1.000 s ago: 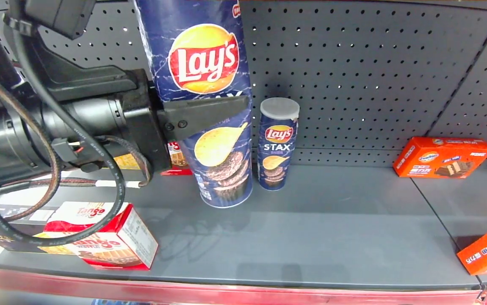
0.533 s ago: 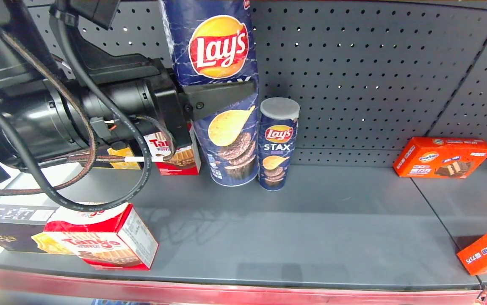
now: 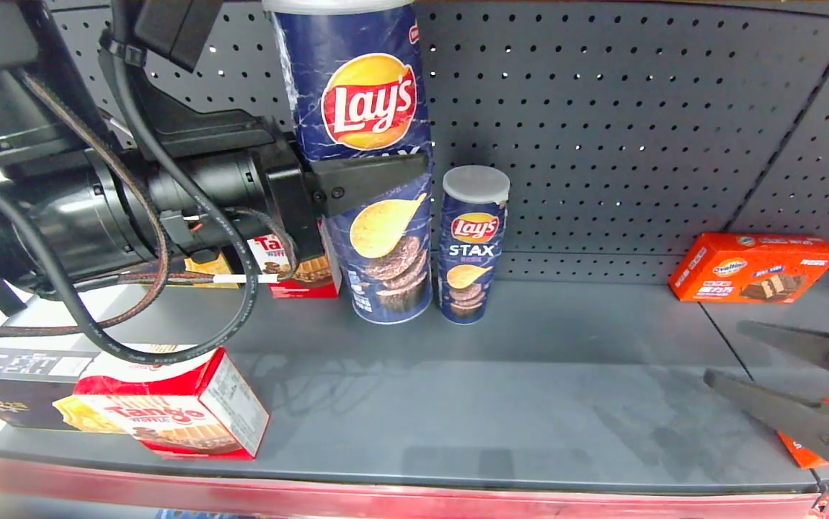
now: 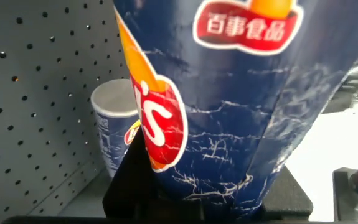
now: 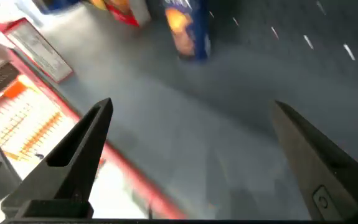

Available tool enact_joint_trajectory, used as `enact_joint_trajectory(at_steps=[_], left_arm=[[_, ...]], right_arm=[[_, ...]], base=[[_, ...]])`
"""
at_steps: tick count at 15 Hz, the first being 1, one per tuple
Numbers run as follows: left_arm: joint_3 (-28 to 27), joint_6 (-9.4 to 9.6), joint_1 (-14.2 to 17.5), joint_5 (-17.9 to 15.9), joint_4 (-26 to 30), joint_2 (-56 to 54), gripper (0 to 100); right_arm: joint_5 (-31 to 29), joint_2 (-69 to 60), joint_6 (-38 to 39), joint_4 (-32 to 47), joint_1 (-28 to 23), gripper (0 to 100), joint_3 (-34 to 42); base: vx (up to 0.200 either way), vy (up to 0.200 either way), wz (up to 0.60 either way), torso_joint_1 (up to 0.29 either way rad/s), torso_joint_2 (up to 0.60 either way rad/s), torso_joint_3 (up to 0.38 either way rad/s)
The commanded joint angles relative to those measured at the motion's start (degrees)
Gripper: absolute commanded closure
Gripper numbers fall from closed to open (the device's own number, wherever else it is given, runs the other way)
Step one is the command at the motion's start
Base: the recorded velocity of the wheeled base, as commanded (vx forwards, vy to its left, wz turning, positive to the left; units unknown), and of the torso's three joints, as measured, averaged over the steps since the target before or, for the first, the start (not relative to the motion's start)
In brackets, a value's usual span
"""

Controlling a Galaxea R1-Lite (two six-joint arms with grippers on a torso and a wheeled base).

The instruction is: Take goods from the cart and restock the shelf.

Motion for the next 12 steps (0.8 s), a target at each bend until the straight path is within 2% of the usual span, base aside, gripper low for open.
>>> enact_joint_trajectory(at_steps=[1,2,3,5,6,7,8,11,12], left_arm=[[0.0,-0.01,0.0,0.0,0.0,-0.2,100],[0.0,-0.54,0.1,0.0,-0.1,-0.2,100],[0.4,-3.35,0.8,-0.1,-0.5,-1.1,100],[1.1,-4.40,0.9,-0.3,-0.5,-2.1,100],[2.1,-4.84,1.0,-1.7,-0.5,-2.6,100],[2.1,-4.84,1.0,-1.7,-0.5,-2.6,100],[3.9,-4.84,1.8,-3.5,-0.5,-3.6,100],[4.4,-5.11,1.9,-3.8,-0.5,-4.1,100],[4.4,-5.37,2.0,-4.8,-0.5,-4.3,100]], right_arm=[[9.9,15.6,-2.9,-11.9,-5.4,0,-1.4],[12.3,18.5,-4.8,-14.3,-6.1,0,-2.6],[14.9,23.7,-7.3,-15.2,-6.7,0,-7.8],[15.5,29.0,-8.2,-15.2,-5.9,0,-14.6],[16.4,31.7,-9.5,-15.0,-5.4,0,-18.1],[16.4,31.7,-9.5,-15.0,-5.4,0,-18.1],[17.6,36.4,-10.8,-14.2,-3.6,0,-23.6],[24.1,43.6,-14.1,-14.0,-2.1,0,-31.3],[24.8,45.8,-14.8,-14.0,-1.8,0,-34.1]], base=[[0.000,0.000,0.00,0.000,0.00,0.000],[0.000,0.000,0.00,0.000,0.00,0.000],[0.000,0.000,0.00,0.000,0.00,0.000],[0.000,0.000,0.00,0.000,0.00,0.000],[0.000,0.000,0.00,0.000,0.00,0.000],[0.000,0.000,0.00,0.000,0.00,0.000],[0.000,0.000,0.00,0.000,0.00,0.000],[0.000,0.000,0.00,0.000,0.00,0.000],[0.000,0.000,0.00,0.000,0.00,0.000]])
